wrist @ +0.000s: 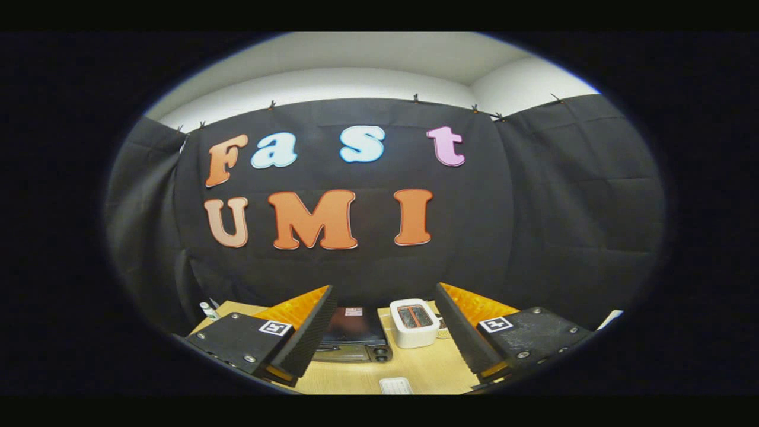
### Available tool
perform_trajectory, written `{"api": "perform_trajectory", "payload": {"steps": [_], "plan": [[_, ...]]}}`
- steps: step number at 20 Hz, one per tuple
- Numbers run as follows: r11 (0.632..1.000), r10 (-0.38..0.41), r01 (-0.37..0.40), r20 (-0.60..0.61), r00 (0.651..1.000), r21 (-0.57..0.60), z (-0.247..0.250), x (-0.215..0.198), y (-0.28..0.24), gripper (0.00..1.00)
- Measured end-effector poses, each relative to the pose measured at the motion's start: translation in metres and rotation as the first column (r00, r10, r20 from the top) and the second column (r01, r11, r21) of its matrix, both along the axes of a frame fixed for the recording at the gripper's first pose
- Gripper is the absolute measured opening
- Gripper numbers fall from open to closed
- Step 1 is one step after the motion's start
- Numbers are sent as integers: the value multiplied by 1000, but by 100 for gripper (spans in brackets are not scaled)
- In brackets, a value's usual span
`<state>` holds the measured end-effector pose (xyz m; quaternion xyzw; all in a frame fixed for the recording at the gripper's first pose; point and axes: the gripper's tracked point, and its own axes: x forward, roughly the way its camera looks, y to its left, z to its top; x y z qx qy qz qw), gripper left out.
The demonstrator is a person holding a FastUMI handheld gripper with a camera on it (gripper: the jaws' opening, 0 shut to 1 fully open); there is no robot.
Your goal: Open the toaster oven, put the food inside, and close the toaster oven door.
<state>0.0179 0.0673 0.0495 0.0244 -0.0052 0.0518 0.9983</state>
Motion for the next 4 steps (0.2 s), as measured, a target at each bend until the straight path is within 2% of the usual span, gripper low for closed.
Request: {"api": "perform_trajectory", "payload": {"steps": [4], "plan": [[999, -35, 35, 0, 999, 19, -3, -20, -35, 99]]}}
